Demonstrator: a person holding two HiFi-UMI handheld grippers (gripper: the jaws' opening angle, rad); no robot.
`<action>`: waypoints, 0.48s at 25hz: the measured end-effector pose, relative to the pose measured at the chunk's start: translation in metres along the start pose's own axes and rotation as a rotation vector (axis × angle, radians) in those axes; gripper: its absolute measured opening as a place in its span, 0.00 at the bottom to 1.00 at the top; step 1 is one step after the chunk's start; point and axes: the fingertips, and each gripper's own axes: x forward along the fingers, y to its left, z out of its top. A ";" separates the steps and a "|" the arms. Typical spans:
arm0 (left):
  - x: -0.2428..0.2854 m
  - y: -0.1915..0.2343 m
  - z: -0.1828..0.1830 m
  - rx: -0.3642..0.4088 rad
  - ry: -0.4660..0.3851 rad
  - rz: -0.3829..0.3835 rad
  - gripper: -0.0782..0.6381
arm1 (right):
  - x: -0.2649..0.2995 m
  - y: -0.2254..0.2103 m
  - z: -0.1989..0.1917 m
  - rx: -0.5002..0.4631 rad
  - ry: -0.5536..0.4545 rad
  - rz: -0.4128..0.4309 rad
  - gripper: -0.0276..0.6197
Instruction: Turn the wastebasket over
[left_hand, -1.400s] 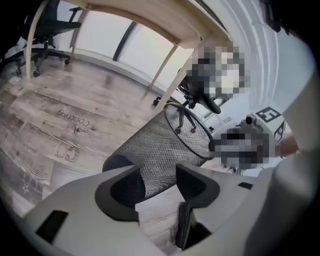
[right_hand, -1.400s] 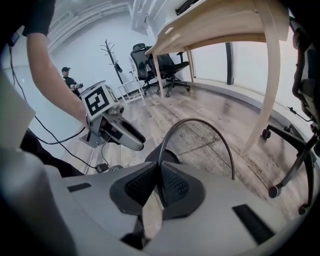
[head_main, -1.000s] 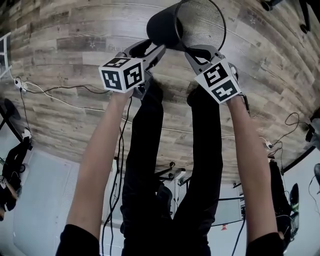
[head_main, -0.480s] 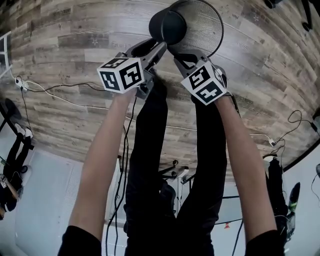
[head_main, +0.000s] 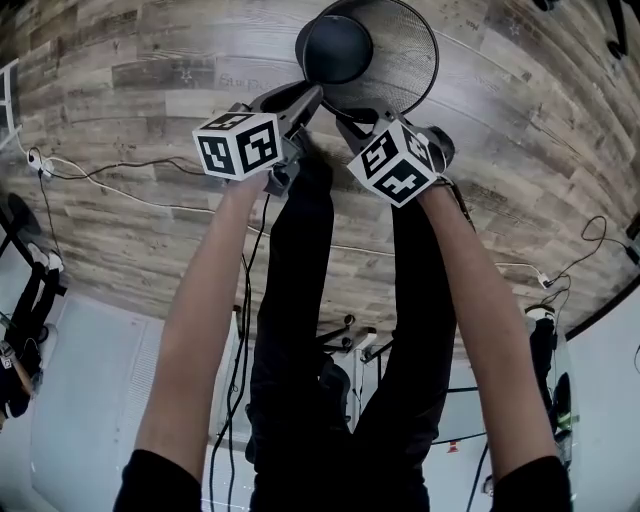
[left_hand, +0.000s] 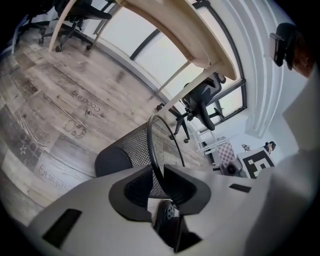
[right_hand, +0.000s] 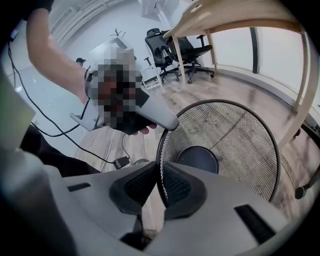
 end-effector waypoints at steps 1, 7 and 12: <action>0.000 0.001 -0.001 -0.011 -0.004 0.000 0.22 | 0.001 0.001 -0.001 -0.004 0.003 0.000 0.13; 0.002 0.009 -0.004 -0.116 -0.028 -0.002 0.20 | 0.003 -0.001 -0.004 -0.033 0.020 -0.053 0.13; 0.008 0.010 0.002 -0.181 -0.058 0.009 0.19 | -0.008 -0.008 -0.003 -0.001 -0.015 -0.073 0.13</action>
